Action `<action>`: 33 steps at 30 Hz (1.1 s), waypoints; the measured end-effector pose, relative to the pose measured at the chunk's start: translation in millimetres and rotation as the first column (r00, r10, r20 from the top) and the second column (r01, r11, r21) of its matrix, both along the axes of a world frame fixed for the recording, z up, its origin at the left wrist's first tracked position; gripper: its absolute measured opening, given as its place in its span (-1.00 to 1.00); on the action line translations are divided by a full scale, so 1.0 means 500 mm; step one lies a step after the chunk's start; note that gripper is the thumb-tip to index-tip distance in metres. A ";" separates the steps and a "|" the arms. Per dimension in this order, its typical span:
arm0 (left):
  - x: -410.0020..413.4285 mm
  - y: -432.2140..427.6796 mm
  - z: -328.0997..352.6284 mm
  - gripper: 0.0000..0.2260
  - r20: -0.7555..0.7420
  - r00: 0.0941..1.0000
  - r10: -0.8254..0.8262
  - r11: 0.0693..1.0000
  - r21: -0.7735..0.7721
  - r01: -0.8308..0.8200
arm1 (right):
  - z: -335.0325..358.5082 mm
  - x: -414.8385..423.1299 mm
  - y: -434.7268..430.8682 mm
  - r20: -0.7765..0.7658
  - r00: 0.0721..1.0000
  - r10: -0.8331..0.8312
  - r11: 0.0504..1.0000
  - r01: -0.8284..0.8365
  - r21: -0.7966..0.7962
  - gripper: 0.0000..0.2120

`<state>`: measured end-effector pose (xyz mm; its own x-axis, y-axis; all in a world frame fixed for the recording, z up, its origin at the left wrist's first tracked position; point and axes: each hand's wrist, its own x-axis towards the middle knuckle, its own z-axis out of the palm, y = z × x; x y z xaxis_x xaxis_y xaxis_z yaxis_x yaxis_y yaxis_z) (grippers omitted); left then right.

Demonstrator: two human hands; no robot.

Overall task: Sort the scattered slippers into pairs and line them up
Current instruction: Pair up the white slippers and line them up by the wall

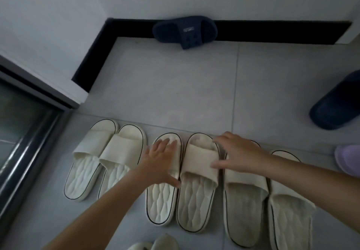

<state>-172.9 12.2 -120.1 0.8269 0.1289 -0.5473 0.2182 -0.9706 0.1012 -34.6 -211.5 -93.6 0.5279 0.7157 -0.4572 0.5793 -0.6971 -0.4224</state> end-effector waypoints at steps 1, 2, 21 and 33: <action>-0.010 0.015 -0.001 0.16 -0.010 1.000 -0.013 1.000 0.008 0.013 | -0.005 -0.015 0.022 -0.001 0.998 0.070 0.996 -0.070 -0.049 -0.17; -0.015 0.026 -0.003 0.11 0.009 1.000 -0.023 1.000 0.006 0.022 | -0.011 -0.028 0.042 -0.001 0.992 0.128 0.986 -0.127 -0.107 -0.09; -0.062 0.163 0.039 -0.09 0.340 0.886 0.314 0.949 -0.097 -0.299 | 0.007 -0.054 0.174 0.155 0.956 0.250 0.966 -0.235 -0.109 0.01; -0.266 0.269 -0.068 -0.63 0.417 0.546 0.727 0.657 -0.191 -0.729 | -0.028 -0.151 0.544 -0.039 0.976 0.214 0.974 -0.211 0.079 -0.19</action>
<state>-306.0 146.7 -154.0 0.5835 0.7950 -0.1661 0.7850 -0.4997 0.3661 -110.3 60.7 -107.5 0.3394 0.8421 -0.4191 0.6894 -0.5258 -0.4983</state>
